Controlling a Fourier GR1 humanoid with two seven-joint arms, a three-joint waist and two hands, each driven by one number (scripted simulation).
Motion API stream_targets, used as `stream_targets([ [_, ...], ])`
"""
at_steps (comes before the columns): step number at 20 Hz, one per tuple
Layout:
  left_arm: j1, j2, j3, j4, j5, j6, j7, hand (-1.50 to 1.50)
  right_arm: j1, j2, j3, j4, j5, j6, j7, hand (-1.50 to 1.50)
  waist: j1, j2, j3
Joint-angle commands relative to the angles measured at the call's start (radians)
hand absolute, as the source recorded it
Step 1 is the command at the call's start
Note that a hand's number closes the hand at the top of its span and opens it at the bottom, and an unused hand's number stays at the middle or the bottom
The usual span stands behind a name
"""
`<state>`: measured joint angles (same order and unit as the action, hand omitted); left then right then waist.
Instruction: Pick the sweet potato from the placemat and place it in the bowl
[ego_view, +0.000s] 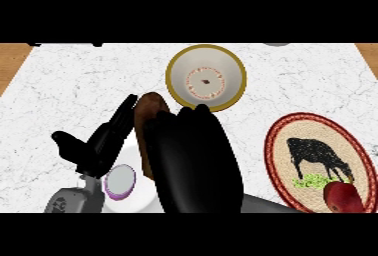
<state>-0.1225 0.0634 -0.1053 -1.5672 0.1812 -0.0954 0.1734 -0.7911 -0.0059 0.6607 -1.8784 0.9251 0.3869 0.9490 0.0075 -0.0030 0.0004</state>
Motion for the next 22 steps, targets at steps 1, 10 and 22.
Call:
stream_targets([
  [1, -0.040, -0.012, 0.014, 0.020, 0.000, 0.008, 0.006, 0.00, -0.065, 0.006, 0.007, 0.119, 0.003, -0.103, 0.048, 1.50, 0.001, 0.003, -0.001],
  [10, 0.006, 0.014, 0.028, -0.034, 0.024, -0.026, 0.026, 0.00, -0.147, -0.017, -0.296, 0.390, -0.006, -0.197, -0.229, 1.50, 0.005, 0.005, -0.001],
  [22, -0.064, -0.029, 0.010, 0.093, -0.025, -0.015, -0.045, 0.00, -0.335, -0.041, -0.416, 1.081, 0.111, -0.548, -0.562, 1.50, 0.031, 0.023, -0.002],
])
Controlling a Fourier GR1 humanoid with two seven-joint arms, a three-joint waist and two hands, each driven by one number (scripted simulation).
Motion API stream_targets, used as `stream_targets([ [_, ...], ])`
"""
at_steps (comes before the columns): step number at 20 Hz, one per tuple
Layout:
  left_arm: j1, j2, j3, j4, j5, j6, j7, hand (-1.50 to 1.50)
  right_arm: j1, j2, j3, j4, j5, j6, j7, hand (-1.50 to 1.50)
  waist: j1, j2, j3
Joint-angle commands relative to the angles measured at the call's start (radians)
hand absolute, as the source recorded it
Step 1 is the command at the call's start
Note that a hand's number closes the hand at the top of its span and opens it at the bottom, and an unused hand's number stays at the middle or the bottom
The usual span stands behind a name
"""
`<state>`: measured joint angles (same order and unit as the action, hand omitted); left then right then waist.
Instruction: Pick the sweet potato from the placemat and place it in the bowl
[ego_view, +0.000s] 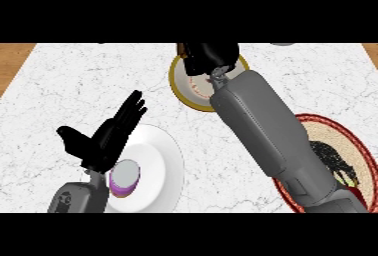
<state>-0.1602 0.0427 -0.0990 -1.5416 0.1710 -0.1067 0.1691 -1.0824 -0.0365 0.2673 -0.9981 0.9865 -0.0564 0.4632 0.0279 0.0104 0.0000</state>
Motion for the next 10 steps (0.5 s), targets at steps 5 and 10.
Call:
stream_targets([
  [5, 0.010, 0.000, -0.013, -0.023, 0.001, -0.013, 0.013, 0.00, -0.136, -0.024, -0.066, 0.439, 0.052, -0.062, -0.105, 1.50, 0.025, 0.007, -0.001],
  [10, -0.016, -0.009, -0.036, -0.054, 0.002, -0.015, 0.052, 0.00, -0.159, -0.013, -0.190, 0.608, -0.013, -0.148, -0.068, -1.50, 0.062, 0.022, 0.000],
])
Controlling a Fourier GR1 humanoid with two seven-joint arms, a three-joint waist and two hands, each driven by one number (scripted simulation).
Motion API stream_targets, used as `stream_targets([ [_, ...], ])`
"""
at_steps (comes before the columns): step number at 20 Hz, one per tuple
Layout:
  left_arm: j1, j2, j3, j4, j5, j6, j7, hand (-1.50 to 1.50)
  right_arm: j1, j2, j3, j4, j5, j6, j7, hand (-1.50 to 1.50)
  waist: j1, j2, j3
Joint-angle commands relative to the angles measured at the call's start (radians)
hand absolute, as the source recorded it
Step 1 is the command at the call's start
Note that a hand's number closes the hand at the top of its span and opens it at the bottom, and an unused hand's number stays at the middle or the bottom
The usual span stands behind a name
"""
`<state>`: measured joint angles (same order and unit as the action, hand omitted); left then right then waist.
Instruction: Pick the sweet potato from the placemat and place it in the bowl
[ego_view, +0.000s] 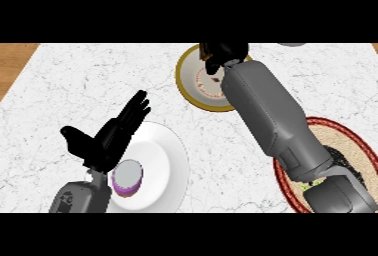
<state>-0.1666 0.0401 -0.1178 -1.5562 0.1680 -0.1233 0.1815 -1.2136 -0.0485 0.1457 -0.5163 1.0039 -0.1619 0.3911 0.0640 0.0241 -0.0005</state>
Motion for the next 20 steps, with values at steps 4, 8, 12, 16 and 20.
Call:
stream_targets([
  [4, -0.023, 0.010, 0.028, 0.029, 0.018, -0.013, 0.004, 0.00, -0.016, -0.003, -0.131, 0.173, -0.093, -0.115, -0.166, -1.50, 0.008, 0.009, 0.001],
  [8, -0.016, -0.022, -0.010, 0.026, -0.016, 0.016, 0.001, 0.00, -0.021, -0.005, -0.265, 0.117, -0.239, -0.158, -0.285, -1.50, 0.000, 0.005, 0.003],
  [12, 0.012, -0.016, 0.006, 0.007, -0.009, 0.021, -0.008, 0.00, 0.044, 0.008, -0.402, -0.004, -0.400, -0.273, -0.475, -1.50, -0.016, -0.001, 0.005],
  [16, 0.024, 0.002, 0.014, -0.015, -0.005, 0.019, 0.018, 0.00, 0.119, 0.048, -0.470, -0.113, -0.564, -0.213, -0.688, -1.50, -0.047, -0.022, 0.005],
  [20, 0.092, 0.016, 0.039, -0.012, -0.004, 0.012, -0.040, 0.00, 0.228, 0.048, -0.421, -0.258, -0.687, -0.097, -0.764, -1.50, -0.078, -0.038, 0.002],
])
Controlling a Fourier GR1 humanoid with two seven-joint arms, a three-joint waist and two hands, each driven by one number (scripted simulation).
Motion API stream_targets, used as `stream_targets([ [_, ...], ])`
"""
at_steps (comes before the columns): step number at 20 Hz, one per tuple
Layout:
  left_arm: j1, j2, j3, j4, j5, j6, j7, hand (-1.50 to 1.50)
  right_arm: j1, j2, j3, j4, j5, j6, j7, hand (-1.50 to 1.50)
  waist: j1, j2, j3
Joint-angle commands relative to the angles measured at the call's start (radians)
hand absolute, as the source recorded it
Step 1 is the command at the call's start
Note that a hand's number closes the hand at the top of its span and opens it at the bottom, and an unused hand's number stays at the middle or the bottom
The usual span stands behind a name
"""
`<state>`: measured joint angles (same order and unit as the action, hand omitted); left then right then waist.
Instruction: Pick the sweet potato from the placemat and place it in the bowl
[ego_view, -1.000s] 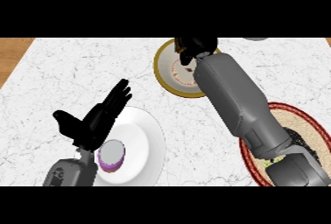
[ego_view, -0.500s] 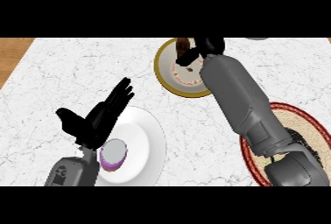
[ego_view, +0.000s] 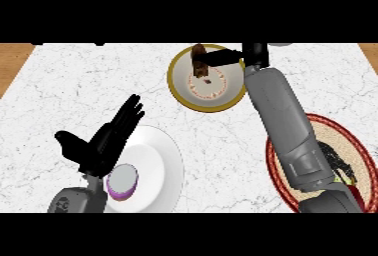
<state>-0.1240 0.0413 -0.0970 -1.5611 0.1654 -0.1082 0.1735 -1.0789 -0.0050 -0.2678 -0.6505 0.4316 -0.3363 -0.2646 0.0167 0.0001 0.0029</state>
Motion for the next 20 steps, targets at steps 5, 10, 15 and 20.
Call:
stream_targets([
  [5, 0.005, 0.011, 0.043, 0.023, -0.006, 0.028, -0.009, 0.00, 0.299, 0.005, 0.106, -0.397, -0.246, 0.173, -0.085, -1.50, -0.069, -0.027, -0.002],
  [10, 0.045, 0.030, 0.065, -0.003, 0.015, 0.019, -0.003, 0.00, 0.590, 0.005, 0.163, -0.700, -0.264, 0.311, -0.113, -1.50, -0.107, -0.033, -0.003],
  [15, 0.085, 0.012, 0.058, -0.014, 0.011, 0.030, -0.022, 0.00, 0.942, -0.029, 0.230, -0.921, -0.260, 0.413, -0.227, 1.50, -0.141, -0.034, -0.004],
  [20, 0.106, 0.015, 0.058, -0.057, 0.000, 0.047, -0.012, 0.00, 1.343, -0.063, 0.295, -1.072, -0.265, 0.498, -0.358, 1.50, -0.144, -0.031, -0.002],
])
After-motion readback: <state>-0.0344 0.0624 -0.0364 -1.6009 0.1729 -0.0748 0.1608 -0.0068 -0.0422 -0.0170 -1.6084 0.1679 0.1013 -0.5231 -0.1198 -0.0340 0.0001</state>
